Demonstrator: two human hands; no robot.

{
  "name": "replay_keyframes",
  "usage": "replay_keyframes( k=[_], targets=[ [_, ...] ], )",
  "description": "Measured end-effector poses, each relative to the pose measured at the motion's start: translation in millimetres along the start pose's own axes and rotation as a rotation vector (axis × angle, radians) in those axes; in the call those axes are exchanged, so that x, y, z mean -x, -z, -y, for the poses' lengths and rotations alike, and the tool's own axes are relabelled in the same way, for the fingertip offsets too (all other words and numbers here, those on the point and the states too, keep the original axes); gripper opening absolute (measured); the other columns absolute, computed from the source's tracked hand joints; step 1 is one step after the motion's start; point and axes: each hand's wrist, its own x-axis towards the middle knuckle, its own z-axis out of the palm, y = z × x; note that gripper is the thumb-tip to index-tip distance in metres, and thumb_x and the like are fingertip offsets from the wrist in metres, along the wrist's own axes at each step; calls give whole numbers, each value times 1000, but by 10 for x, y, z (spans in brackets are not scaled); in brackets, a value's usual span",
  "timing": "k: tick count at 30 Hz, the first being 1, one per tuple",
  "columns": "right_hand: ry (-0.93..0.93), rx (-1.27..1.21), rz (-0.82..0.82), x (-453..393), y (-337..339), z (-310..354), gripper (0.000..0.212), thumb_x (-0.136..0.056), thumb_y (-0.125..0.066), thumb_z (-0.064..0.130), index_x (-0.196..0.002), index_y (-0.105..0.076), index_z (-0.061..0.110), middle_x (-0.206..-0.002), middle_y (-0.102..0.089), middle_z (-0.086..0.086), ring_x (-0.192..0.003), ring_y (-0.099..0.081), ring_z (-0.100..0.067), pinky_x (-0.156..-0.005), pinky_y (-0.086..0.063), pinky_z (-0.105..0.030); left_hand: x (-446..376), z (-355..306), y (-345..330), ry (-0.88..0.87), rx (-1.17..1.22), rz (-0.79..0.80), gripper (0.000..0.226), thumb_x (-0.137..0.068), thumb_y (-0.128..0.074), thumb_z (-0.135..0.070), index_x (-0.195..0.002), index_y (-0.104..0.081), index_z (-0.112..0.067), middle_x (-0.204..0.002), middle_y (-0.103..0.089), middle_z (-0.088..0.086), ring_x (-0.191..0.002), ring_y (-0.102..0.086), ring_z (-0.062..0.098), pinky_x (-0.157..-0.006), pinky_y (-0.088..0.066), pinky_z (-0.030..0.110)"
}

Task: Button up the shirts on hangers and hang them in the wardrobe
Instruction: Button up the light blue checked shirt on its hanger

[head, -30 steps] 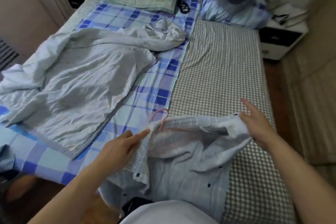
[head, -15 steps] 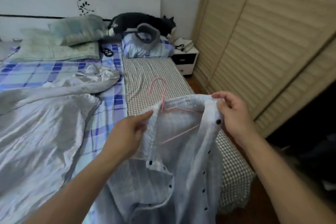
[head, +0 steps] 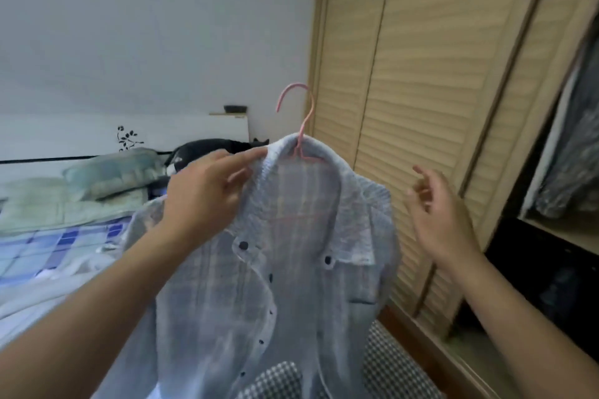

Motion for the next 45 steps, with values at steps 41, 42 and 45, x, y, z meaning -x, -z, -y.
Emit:
replay_keyframes(
  k=[41, 42, 45],
  targets=[
    [-80, 401, 996, 1039, -4262, -3253, 62, -102, -39, 53, -155, -34, 21, -159, -33, -15, -143, -32, -38, -118, -29, -48, 3120, 1937, -3636, 845, -346, 590, 53, -99, -57, -44, -149, -50, -26, -142, -53, 16, -130, -49, 39, -105, -41, 48],
    [-99, 418, 1071, 1474, -4345, -3529, 64, -102, -38, 54, -158, -28, 23, -164, -24, -13, -148, -23, -36, -121, -22, -47, 3607, 1905, -3846, 876, -319, 624, 56, -99, -55, -47, -151, -46, -26, -147, -48, 16, -135, -44, 38, -109, -37, 48],
    [-36, 524, 1264, 2438, -4431, -4106, 79, -96, -33, 65, -162, -14, 25, -168, -8, -12, -152, -12, -33, -123, -12, -45, 4772, 1698, -4186, 913, -260, 798, 62, -101, -37, -57, -158, -31, -32, -164, -24, 14, -148, -24, 36, -120, -23, 49]
  ],
)
